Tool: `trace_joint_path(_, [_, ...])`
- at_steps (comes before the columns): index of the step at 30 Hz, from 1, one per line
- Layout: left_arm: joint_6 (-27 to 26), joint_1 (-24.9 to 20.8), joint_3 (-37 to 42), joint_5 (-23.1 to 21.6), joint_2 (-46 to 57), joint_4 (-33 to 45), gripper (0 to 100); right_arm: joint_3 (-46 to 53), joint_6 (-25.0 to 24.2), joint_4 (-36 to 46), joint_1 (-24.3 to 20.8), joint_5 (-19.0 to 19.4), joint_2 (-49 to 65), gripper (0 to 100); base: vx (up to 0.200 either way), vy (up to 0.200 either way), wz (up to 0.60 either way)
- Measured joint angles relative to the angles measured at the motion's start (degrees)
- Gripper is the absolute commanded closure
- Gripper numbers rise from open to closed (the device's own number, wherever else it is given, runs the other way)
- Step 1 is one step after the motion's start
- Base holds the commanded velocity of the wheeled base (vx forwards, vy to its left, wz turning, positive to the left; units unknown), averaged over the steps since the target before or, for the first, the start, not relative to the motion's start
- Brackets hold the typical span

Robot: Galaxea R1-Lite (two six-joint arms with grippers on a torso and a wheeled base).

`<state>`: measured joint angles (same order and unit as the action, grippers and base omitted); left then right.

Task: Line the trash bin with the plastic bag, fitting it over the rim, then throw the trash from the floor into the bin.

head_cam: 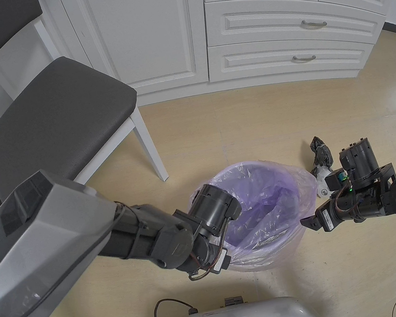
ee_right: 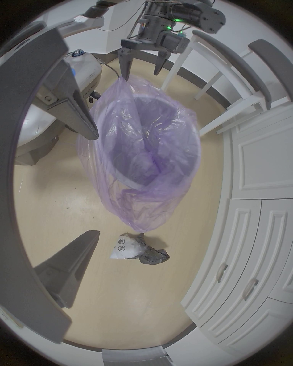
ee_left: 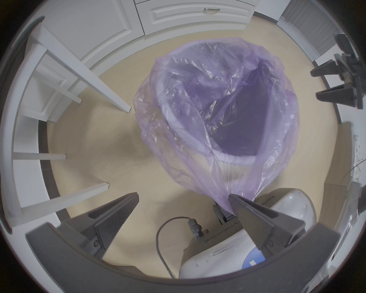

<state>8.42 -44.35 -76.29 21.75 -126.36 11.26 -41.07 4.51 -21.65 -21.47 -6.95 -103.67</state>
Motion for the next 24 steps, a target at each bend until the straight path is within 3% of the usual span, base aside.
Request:
trace_joint_path(8, [0.20, 0.44, 6.52, -1.90, 0.44, -7.17, 0, -1.46, -0.11, -1.39, 0.13, -0.22, -5.89, 0, 0.000, 0.000, 0.00])
trace_joint_path(18, [0.22, 2.10, 7.24, -2.05, -1.34, -10.86, 0, -2.72, -1.07, -14.26, 0.80, -0.60, -16.57, 0, 0.000, 0.000, 0.00])
trace_joint_path(24, [0.22, 3.47, 7.35, -3.79, -2.63, -12.50, 0, -2.91, -1.34, -16.14, 1.57, -0.57, -20.39, 0, 0.000, 0.000, 0.00])
